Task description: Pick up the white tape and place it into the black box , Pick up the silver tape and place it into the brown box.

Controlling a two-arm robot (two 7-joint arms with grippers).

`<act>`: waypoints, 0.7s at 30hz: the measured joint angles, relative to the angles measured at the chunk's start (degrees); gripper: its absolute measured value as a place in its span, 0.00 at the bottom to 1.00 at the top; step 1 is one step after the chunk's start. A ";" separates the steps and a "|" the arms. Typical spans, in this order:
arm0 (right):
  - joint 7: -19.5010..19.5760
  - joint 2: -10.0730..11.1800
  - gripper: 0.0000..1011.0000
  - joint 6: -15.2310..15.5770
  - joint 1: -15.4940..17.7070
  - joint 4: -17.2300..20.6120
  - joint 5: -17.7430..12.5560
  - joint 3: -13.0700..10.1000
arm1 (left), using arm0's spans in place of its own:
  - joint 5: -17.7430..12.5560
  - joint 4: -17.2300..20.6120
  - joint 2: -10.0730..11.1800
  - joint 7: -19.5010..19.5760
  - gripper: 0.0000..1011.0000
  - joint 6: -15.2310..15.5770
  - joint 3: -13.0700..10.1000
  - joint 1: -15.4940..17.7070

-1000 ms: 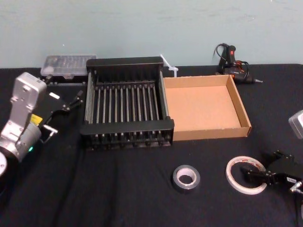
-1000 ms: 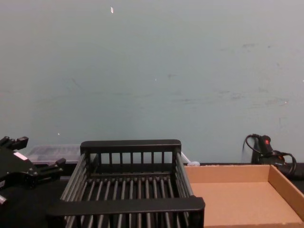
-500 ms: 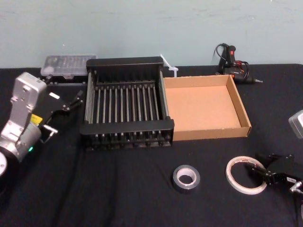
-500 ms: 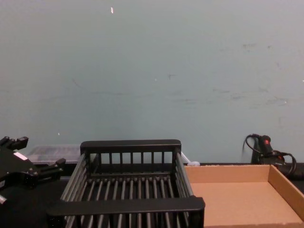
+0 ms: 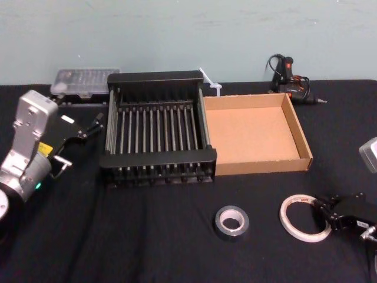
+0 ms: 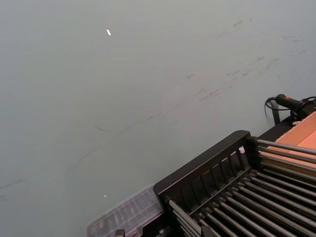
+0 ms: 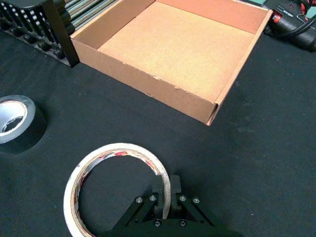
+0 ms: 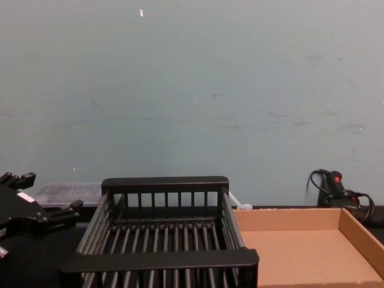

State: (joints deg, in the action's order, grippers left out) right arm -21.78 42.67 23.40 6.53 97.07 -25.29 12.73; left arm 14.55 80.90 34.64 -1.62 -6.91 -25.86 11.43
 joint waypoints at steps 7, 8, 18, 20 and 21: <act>0.00 0.00 0.09 0.00 0.00 0.00 0.00 0.00 | 0.00 0.00 0.00 0.00 0.99 0.00 0.00 0.00; 0.00 0.00 0.09 0.00 0.00 0.00 0.00 0.00 | 0.00 0.00 0.00 0.00 0.99 0.00 0.00 0.00; -0.44 0.15 0.09 -0.84 0.16 0.40 -0.13 -0.40 | 0.00 0.00 0.00 0.00 0.99 0.00 0.00 0.00; -0.48 0.19 0.09 -1.13 0.30 0.89 -0.52 -0.98 | 0.00 0.00 0.00 0.00 0.99 0.00 0.00 0.00; -0.48 0.19 0.09 -1.24 0.35 1.19 -0.81 -1.34 | 0.00 0.00 0.00 0.00 0.99 0.00 0.00 0.00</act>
State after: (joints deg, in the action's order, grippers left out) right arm -22.26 42.86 22.16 6.88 98.26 -26.10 11.39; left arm 14.55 80.90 34.65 -1.62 -6.91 -25.86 11.43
